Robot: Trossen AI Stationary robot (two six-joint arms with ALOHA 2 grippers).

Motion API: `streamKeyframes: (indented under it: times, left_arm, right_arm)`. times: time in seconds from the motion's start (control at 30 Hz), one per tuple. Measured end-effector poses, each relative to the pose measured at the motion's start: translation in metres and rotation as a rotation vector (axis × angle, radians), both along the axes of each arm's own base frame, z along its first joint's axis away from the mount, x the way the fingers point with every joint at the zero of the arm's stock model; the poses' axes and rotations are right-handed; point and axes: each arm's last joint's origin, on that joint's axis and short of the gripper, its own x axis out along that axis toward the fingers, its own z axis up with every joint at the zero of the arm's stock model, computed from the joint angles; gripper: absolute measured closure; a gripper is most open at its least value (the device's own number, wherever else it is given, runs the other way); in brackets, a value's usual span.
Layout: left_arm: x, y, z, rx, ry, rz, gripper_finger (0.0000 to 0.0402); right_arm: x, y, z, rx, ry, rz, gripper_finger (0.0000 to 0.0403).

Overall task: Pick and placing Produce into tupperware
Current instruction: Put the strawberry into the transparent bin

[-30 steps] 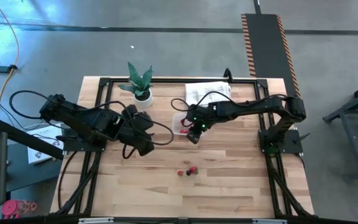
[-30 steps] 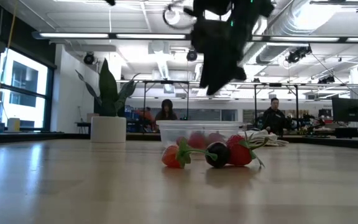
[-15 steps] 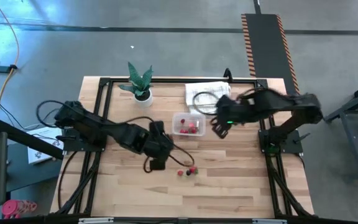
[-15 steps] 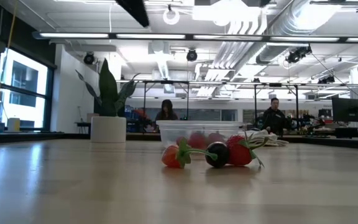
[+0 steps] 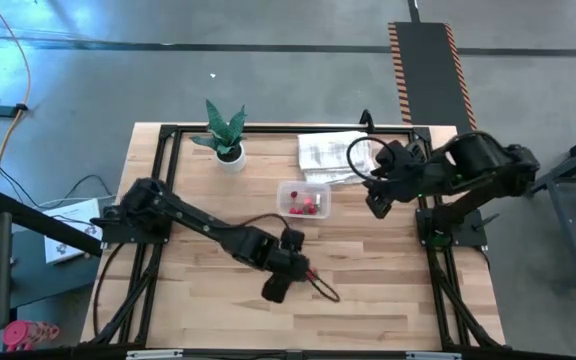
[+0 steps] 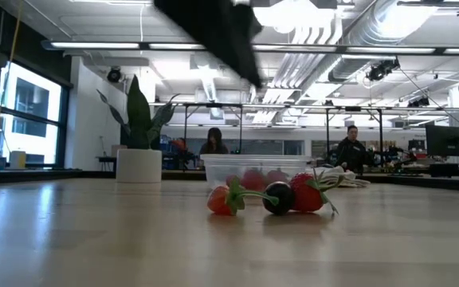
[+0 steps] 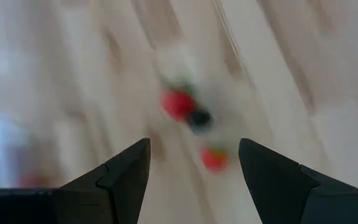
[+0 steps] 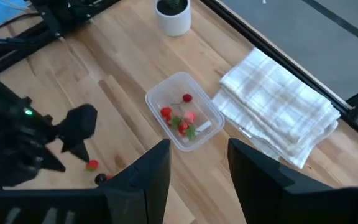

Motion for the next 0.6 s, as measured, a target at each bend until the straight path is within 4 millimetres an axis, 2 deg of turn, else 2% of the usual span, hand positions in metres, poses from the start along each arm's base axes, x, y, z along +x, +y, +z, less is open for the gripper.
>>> streamKeyframes:
  times: [0.07, 0.23, 0.37, 0.6]
  left_arm:
    - [0.001, -0.002, -0.008, -0.033, 0.029, -0.031, 0.0167]
    - [0.008, -0.004, -0.007, -0.032, -0.029, -0.091, 0.0167]
    - [0.01, -0.005, -0.014, -0.015, -0.007, -0.129, 0.0167]
    - [0.016, -0.01, -0.048, -0.065, 0.086, -0.199, 0.0167]
  right_arm:
    - [0.0, 0.0, 0.0, -0.001, -0.001, 0.0, 0.0251]
    - [-0.001, 0.0, 0.0, -0.002, 0.003, 0.0, 0.0251]
    - [0.0, 0.0, 0.0, -0.002, 0.003, 0.0, 0.0251]
    - [0.0, -0.001, 0.0, -0.001, -0.002, -0.01, 0.0251]
